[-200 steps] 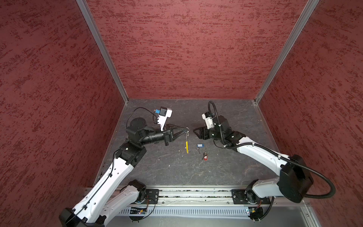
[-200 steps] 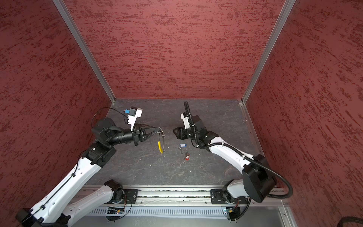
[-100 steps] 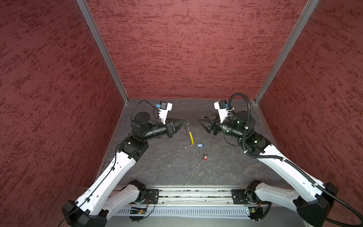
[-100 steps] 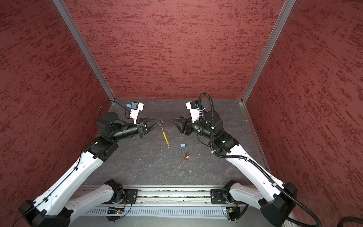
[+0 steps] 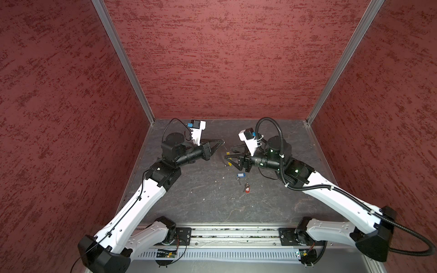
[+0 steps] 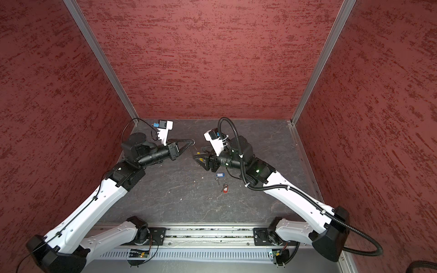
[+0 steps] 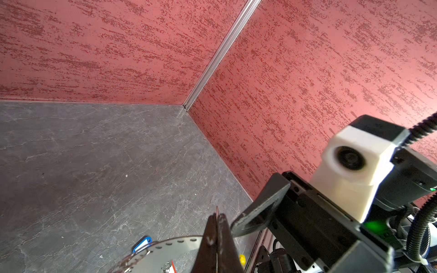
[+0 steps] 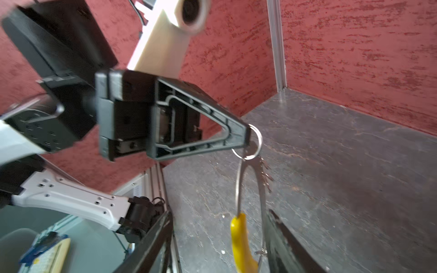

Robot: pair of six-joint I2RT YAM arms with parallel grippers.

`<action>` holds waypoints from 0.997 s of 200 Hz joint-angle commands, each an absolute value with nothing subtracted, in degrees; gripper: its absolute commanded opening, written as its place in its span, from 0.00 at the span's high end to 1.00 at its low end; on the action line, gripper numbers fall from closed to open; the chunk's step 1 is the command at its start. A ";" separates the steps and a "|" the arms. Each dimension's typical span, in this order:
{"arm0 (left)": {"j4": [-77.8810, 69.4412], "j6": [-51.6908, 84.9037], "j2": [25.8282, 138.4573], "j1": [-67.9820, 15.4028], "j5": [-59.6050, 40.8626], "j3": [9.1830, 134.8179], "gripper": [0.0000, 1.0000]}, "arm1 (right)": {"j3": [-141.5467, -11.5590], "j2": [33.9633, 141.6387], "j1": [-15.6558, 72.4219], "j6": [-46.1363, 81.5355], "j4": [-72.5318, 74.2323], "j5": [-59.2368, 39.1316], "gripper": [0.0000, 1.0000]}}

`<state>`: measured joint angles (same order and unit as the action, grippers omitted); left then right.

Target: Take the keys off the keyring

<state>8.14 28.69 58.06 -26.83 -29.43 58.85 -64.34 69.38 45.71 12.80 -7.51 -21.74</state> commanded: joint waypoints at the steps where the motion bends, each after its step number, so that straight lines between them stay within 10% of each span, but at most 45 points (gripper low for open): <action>1: 6.90 28.92 57.68 -27.14 -28.78 60.74 1.00 | -66.14 70.59 45.88 10.71 -8.48 -20.93 0.52; 61: 8.57 28.57 57.23 -26.93 -28.22 61.40 1.00 | -66.27 72.37 45.86 10.85 -8.23 -21.80 0.93; 96: 11.18 26.57 55.50 -26.05 -26.88 62.51 0.29 | -65.88 73.32 44.83 11.61 -8.74 -24.07 1.00; 103: 11.94 25.66 54.98 -25.94 -26.43 63.10 0.00 | -65.45 73.74 44.17 12.39 -8.16 -25.58 1.00; 199: 12.40 21.32 48.17 -25.68 -21.83 61.83 0.01 | -66.81 96.92 41.46 16.96 -5.96 -46.15 1.00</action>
<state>12.82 22.15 48.80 -25.98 -23.57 63.61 -64.58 92.49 41.52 16.99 -6.85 -40.71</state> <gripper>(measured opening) 0.994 0.080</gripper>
